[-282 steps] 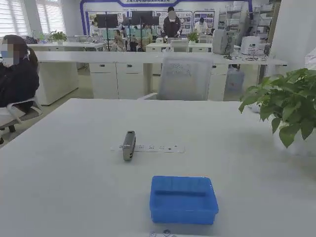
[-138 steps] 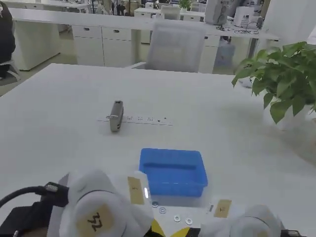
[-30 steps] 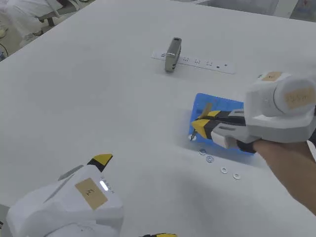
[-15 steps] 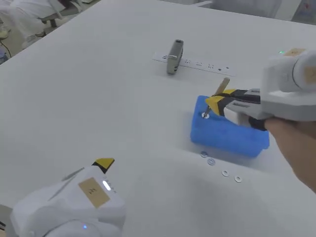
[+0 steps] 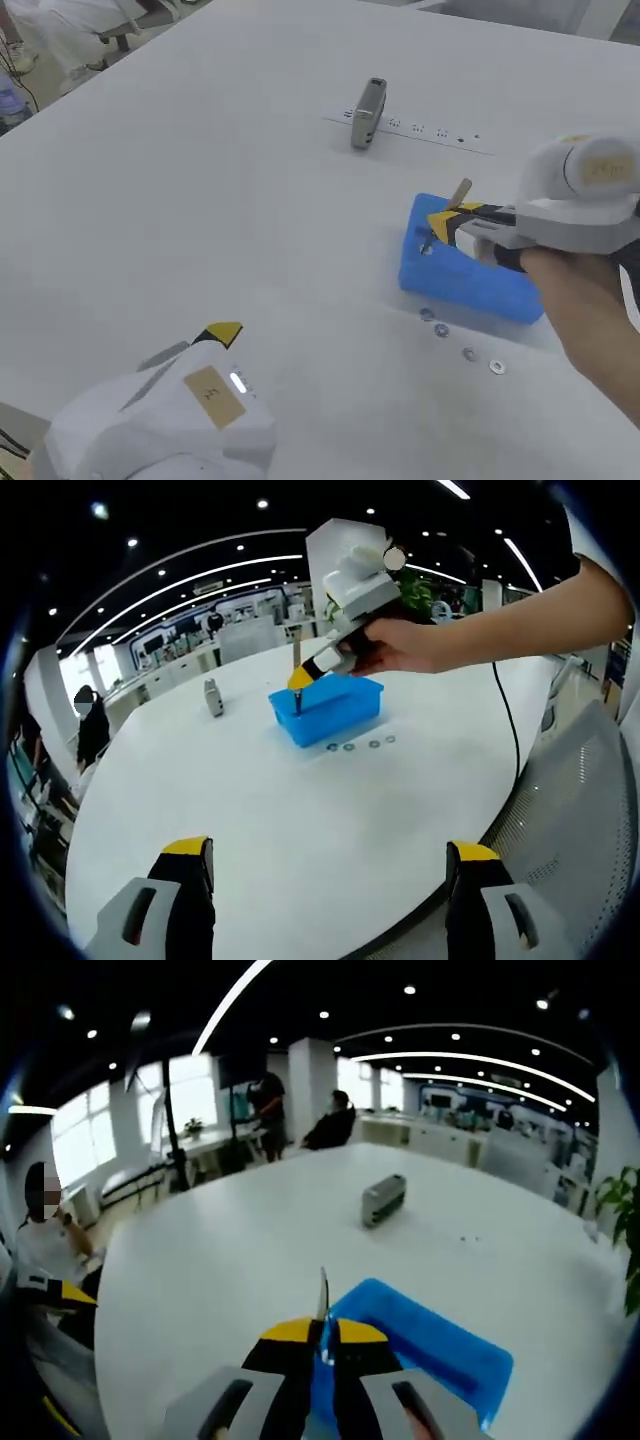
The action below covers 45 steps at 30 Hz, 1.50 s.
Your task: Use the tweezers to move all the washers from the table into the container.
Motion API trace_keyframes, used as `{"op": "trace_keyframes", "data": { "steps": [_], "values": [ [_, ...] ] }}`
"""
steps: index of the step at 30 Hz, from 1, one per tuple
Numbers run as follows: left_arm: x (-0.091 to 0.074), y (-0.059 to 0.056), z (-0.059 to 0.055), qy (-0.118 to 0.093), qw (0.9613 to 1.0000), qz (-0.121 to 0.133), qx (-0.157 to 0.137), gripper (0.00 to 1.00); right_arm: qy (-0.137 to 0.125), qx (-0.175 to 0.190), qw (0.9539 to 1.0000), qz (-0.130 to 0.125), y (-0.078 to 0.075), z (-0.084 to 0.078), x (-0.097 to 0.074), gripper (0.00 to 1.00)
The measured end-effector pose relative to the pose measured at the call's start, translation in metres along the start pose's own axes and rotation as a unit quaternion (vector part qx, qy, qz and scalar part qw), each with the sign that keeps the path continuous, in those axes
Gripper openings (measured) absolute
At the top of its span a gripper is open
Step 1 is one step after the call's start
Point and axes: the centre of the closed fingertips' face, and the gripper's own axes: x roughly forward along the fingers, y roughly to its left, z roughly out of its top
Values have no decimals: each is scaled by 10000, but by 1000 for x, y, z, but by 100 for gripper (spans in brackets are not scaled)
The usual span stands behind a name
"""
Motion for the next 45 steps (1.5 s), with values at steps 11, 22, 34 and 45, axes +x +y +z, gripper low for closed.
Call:
{"op": "trace_keyframes", "data": {
  "steps": [11,22,34,45],
  "values": [
    [0,2,-2,39,10000,56,35,99,169,175,9997,26,-2,-15,10,3],
    [-1,1,0,-14,10000,57,28,99,211,42,9998,17,2,-16,4,4],
    [-1,2,0,-30,9999,109,90,99,-267,49,9995,172,16,17,-36,4],
    [-1,3,-1,31,9997,142,183,99,-350,228,9988,262,38,8,-63,3]
  ]
}}
